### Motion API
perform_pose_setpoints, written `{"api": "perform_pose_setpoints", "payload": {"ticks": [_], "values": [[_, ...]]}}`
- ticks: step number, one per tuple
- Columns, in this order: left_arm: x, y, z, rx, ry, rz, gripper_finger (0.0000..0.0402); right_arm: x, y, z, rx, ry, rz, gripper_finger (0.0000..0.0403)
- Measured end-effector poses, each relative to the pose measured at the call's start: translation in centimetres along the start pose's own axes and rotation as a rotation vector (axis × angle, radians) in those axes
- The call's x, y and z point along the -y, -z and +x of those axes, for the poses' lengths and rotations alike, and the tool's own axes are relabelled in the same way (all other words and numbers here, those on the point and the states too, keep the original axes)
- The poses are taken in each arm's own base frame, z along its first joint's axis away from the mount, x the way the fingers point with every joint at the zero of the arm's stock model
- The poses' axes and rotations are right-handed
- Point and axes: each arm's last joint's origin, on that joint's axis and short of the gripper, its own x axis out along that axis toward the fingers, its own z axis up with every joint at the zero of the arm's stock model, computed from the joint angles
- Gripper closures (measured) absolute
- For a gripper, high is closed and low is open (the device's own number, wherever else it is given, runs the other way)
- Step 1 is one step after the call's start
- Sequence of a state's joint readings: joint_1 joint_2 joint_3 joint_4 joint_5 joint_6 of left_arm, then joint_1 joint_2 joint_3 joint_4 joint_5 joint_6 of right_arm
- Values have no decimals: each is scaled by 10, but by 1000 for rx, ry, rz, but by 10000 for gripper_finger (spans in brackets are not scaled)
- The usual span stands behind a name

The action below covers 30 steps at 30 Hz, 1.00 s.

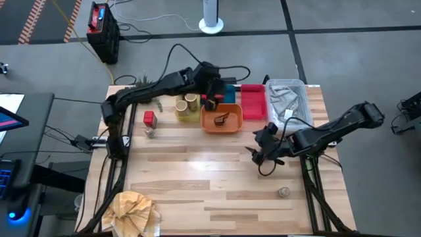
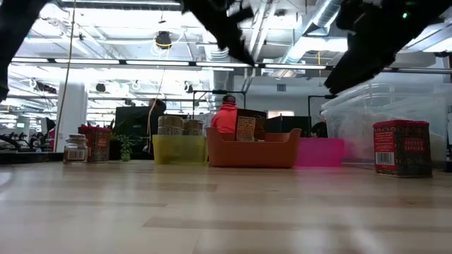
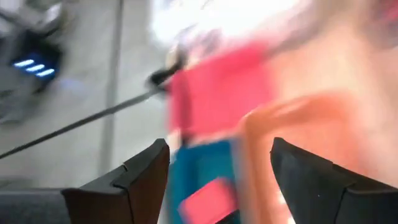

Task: Sort spices by type
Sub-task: Put the middle right red seasoning can into the blue bin

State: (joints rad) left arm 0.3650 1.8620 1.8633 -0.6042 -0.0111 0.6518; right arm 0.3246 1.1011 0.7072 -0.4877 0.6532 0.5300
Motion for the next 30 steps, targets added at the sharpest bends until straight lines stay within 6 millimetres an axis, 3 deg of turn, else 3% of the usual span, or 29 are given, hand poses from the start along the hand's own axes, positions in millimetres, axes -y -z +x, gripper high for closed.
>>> {"api": "perform_pose_setpoints", "payload": {"ticks": [3,6,10,15,20,30], "values": [[31,-15,-9,73,158,-33,137,0,-8,-13,-84,-30,-82,17],[74,-25,-7,104,221,7,137,2,-15,-29,-204,-90,-174,17],[127,-29,-9,168,195,67,137,4,-16,-42,-306,-143,-304,17],[172,-20,-24,261,131,64,137,6,-13,-42,-402,-235,-339,17],[193,0,-42,345,129,-1,137,7,-12,-31,-471,-280,-364,17],[206,41,-63,264,62,-177,137,3,2,19,-761,-232,-529,17]]}}
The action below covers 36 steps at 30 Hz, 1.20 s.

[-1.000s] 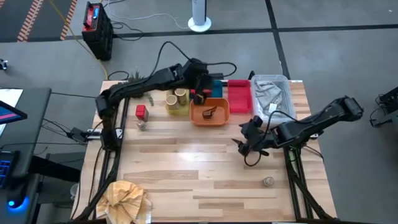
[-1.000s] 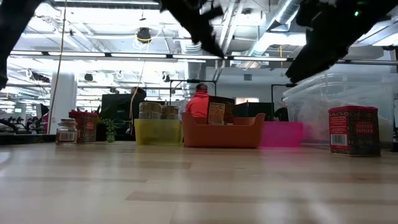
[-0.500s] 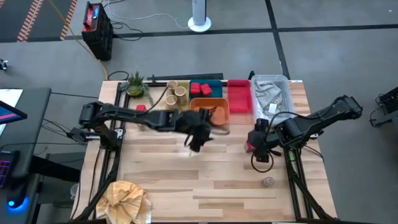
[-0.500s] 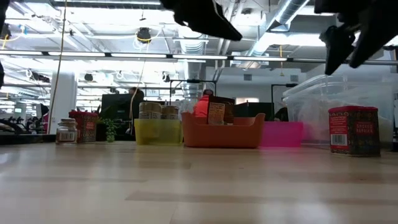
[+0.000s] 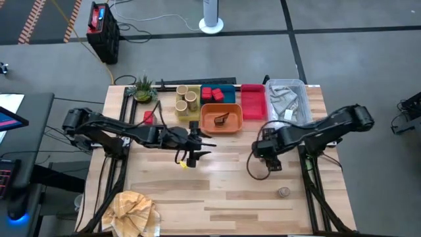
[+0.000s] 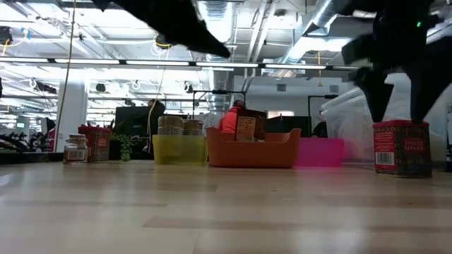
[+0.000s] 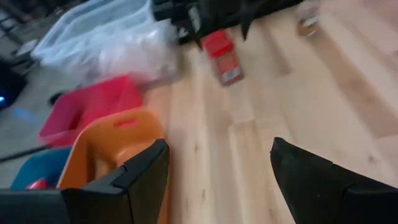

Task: Sort spices by type
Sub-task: Put the middle right red seasoning can into the blue bin

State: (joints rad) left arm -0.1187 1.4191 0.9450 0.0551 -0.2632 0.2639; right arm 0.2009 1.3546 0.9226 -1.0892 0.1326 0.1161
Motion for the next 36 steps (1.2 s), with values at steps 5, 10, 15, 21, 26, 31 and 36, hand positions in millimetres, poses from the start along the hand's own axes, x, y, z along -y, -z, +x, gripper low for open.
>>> {"api": "perform_pose_setpoints", "payload": {"ticks": [5,10,15,21,26,31,36], "values": [[5,12,-12,14,-97,-10,137,1,-5,17,-115,2,-32,26],[11,34,-13,85,-124,-82,136,-1,-10,32,-196,3,-70,88],[15,51,-12,72,-121,-108,136,-1,-18,35,-221,4,-55,171],[16,50,-13,78,-125,-118,136,10,-51,-7,-107,-5,-2,170],[15,50,-13,83,-141,-150,136,37,-70,-57,14,61,47,170],[14,46,-11,131,-147,-225,136,75,-83,-87,134,293,-32,163],[13,46,-13,139,-151,-302,136,118,-95,-83,158,471,-228,164]]}}
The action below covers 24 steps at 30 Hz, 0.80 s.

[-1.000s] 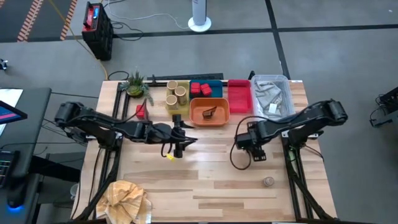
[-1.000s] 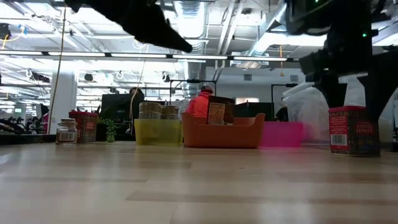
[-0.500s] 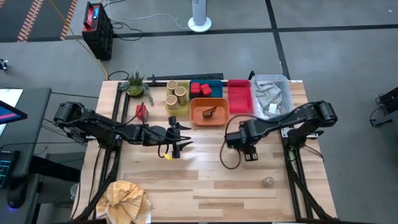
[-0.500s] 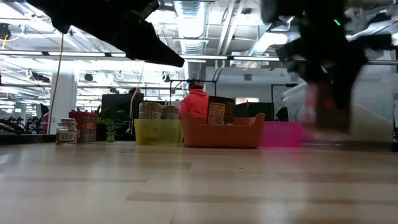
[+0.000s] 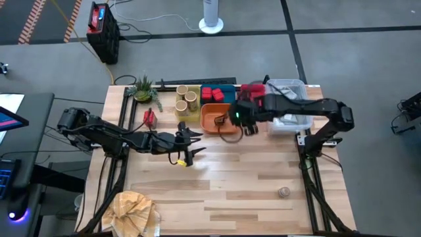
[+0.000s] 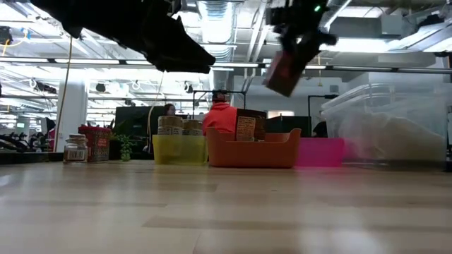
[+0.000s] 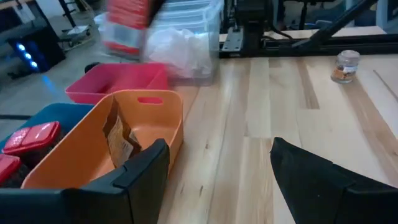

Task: Sort spices by type
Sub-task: Put the middle right red seasoning can into the blue bin

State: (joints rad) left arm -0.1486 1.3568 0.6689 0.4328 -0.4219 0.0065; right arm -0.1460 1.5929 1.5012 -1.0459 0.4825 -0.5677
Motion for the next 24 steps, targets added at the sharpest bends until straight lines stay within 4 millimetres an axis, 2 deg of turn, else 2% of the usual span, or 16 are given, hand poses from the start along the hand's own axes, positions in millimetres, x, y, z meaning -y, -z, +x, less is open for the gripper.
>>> {"api": "perform_pose_setpoints", "payload": {"ticks": [6,13,17,24], "values": [[-6,-10,-14,1,-4,-11,136,41,6,51,-45,86,-272,165],[-17,-27,-38,49,-9,-22,136,76,32,110,-172,65,-597,164],[-22,-33,-46,65,-22,-22,136,85,38,135,-220,78,-705,164],[-26,-32,-52,38,-74,-21,136,86,29,156,-214,111,-902,164]]}}
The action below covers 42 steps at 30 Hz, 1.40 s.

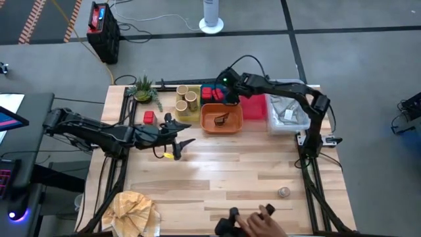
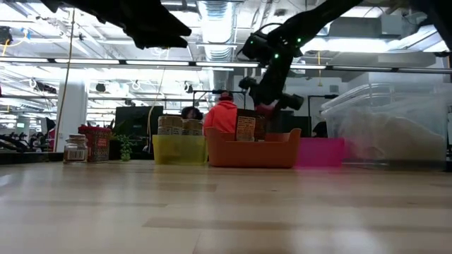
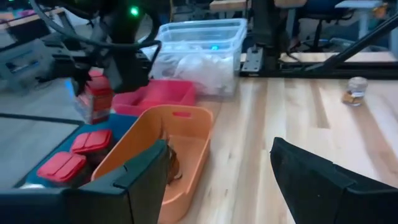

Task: Sort spices by type
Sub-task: Put the middle right red seasoning can into the blue bin, then put the top left red seasoning can into the blue bin

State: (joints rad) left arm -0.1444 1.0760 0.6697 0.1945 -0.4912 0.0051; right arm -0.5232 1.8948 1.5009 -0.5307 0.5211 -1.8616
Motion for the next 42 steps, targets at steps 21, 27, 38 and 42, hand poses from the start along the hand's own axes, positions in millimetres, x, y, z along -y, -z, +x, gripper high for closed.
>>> {"api": "perform_pose_setpoints", "payload": {"ticks": [21,27,38,42], "values": [[-1,3,0,-24,-24,14,136,-2,-38,8,204,-19,-115,163],[-1,2,0,-23,-24,25,136,-3,-38,7,229,-32,-32,157],[-1,2,0,-22,-22,29,136,-6,-35,9,256,-66,116,102],[-1,2,0,-22,-28,45,136,-5,-35,9,251,-58,128,66]]}}
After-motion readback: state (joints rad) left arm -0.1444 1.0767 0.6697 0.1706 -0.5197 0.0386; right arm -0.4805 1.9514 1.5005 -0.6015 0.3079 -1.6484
